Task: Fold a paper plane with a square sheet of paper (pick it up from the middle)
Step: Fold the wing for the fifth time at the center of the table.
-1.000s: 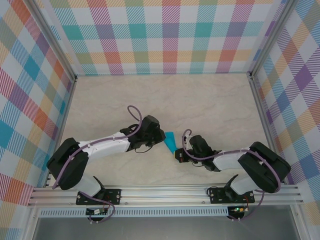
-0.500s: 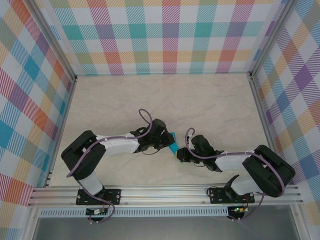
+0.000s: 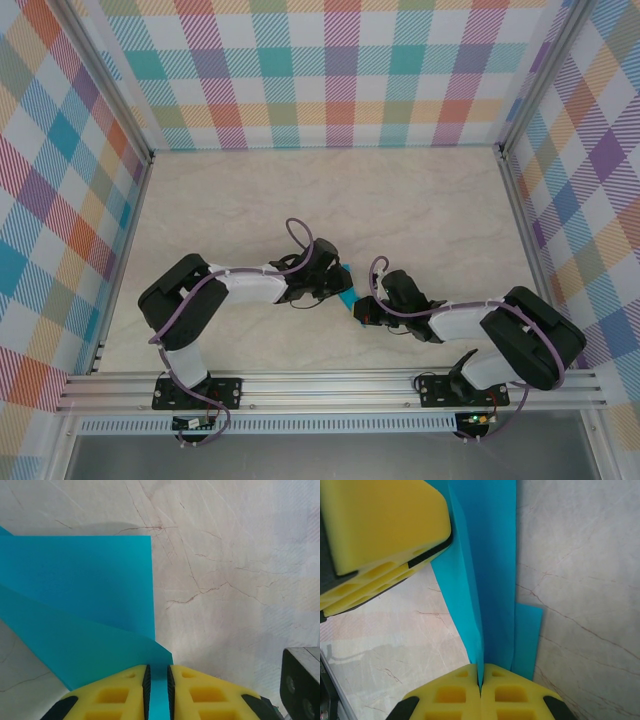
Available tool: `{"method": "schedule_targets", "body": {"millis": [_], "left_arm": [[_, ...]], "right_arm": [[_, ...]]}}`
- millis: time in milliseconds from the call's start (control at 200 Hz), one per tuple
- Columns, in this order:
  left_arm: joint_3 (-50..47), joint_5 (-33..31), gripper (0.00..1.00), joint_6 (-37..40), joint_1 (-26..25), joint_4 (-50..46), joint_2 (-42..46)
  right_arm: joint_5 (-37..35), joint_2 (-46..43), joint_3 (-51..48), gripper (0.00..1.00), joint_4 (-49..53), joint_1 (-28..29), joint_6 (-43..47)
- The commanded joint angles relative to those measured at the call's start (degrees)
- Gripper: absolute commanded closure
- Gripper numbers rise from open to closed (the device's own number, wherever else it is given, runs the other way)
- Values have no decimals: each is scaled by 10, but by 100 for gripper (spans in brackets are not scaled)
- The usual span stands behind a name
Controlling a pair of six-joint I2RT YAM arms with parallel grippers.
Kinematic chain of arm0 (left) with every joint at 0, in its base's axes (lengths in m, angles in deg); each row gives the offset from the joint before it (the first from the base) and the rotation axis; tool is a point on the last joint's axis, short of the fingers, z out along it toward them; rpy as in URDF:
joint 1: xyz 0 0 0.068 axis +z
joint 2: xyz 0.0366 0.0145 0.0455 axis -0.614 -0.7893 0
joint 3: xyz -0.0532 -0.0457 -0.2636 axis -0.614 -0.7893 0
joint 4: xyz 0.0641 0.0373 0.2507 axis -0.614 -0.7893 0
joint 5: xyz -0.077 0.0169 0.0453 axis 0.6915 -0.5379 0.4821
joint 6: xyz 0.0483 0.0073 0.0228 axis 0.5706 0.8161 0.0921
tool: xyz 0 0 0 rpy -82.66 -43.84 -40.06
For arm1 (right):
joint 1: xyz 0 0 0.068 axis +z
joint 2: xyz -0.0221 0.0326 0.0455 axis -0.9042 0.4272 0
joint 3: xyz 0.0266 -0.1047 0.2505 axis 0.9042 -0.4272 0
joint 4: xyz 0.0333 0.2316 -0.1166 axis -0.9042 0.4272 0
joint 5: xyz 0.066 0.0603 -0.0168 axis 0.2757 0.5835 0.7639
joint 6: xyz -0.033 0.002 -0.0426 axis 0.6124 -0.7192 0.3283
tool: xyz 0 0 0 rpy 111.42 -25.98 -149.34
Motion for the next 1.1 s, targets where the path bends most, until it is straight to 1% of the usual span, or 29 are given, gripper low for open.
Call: {"method": "schedule_targets", "body": {"millis": [0, 150, 280, 440, 485, 555, 595, 715, 750, 800, 905, 1095], "left_arm": [[23, -5, 81, 18, -6, -21, -4], [27, -31, 82, 11, -6, -54, -23], [32, -59, 83, 13, -6, -95, -33], [42, -55, 83, 22, -7, -102, -57], [46, -50, 84, 26, -6, -105, -63], [52, -45, 84, 31, -6, -110, -71], [53, -44, 84, 33, -6, -112, -72], [51, -44, 84, 38, -6, -120, -73], [51, -44, 84, 38, -6, -120, -72], [50, -43, 85, 39, -6, -119, -71], [53, -37, 85, 42, -7, -119, -71], [51, -34, 86, 45, -8, -117, -68]], "right_arm": [[1, 9, 7, 96, 49, -3, 10], [3, 11, 14, 96, 61, -3, 13], [10, 7, 22, 93, 78, -3, 13], [14, -2, 31, 90, 101, -3, 13], [15, -8, 34, 88, 113, -3, 12], [18, -25, 44, 81, 144, -3, 12], [18, -41, 50, 80, 161, -2, 12], [21, -94, 70, 70, 221, -3, 11], [20, -113, 76, 65, 239, -3, 12], [23, -126, 85, 62, 261, -7, 11], [52, -125, 97, 62, 276, -17, 9], [78, -65, 122, 74, 283, -35, 5]]}}
